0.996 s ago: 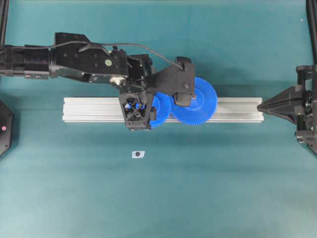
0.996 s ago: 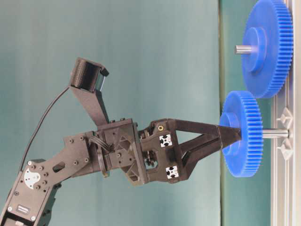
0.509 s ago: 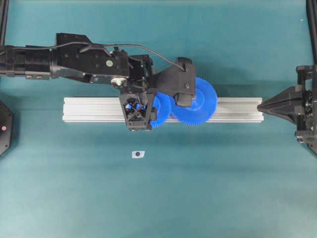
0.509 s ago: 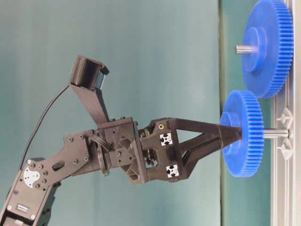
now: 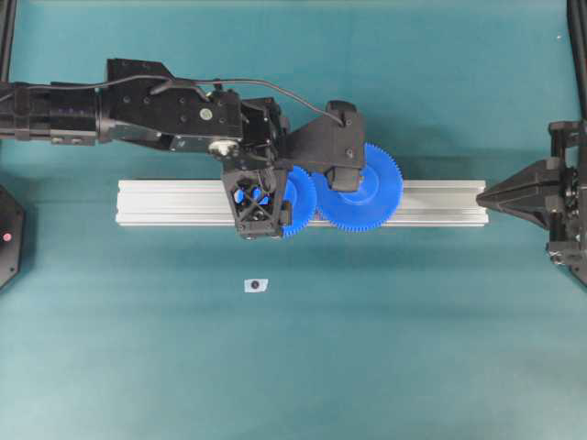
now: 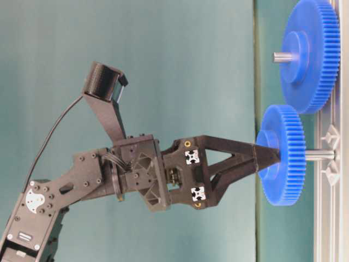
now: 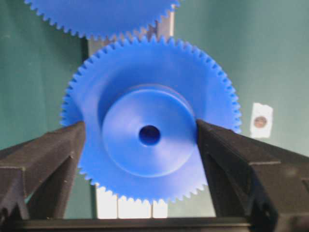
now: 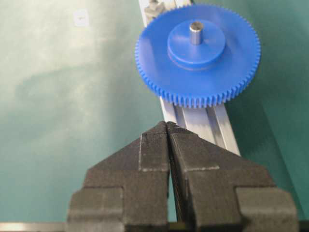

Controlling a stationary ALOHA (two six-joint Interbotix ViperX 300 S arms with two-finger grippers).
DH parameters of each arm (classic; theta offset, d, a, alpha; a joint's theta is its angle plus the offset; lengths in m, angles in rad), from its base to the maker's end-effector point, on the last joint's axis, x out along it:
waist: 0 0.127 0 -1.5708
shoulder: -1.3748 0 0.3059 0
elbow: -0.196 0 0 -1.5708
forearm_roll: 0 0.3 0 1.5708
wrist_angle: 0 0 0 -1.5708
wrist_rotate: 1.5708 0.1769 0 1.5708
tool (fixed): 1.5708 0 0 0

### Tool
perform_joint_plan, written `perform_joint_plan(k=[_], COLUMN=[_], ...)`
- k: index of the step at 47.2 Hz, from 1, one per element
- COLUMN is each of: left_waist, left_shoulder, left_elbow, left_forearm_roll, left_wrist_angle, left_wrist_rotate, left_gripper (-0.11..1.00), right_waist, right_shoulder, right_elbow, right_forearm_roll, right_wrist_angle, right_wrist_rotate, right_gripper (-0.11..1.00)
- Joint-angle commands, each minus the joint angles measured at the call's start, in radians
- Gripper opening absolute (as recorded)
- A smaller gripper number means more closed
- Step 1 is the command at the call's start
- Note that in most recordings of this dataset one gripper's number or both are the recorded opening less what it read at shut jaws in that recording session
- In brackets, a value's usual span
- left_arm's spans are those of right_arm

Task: Find the location of the shaft and insert the small gear.
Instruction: 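Align the gear's bore with the shaft and push it on, then open the left gripper and release the gear on the shaft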

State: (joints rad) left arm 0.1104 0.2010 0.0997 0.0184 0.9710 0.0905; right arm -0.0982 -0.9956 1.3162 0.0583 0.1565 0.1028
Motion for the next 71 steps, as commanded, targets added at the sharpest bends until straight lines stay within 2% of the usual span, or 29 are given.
perform_joint_plan(k=[1,19,71], left_waist=[-0.002,-0.012,-0.034], left_shoulder=[-0.021,-0.025,-0.046], left_elbow=[-0.034,-0.080,-0.081], left_forearm_roll=[0.003,0.003,0.005], left_wrist_angle=[0.000,0.067,0.069], left_wrist_rotate=[0.002,0.003,0.008], left_gripper=[0.86,0.86,0.86], right_waist=[-0.003,-0.003,-0.003], right_shoulder=[0.008,0.008,0.006], right_elbow=[-0.009,-0.011,-0.009], right_forearm_roll=[0.002,0.002,0.000], right_wrist_angle=[-0.005,-0.006,-0.006], right_wrist_rotate=[0.009,0.009,0.009], right_gripper=[0.03,0.03,0.03])
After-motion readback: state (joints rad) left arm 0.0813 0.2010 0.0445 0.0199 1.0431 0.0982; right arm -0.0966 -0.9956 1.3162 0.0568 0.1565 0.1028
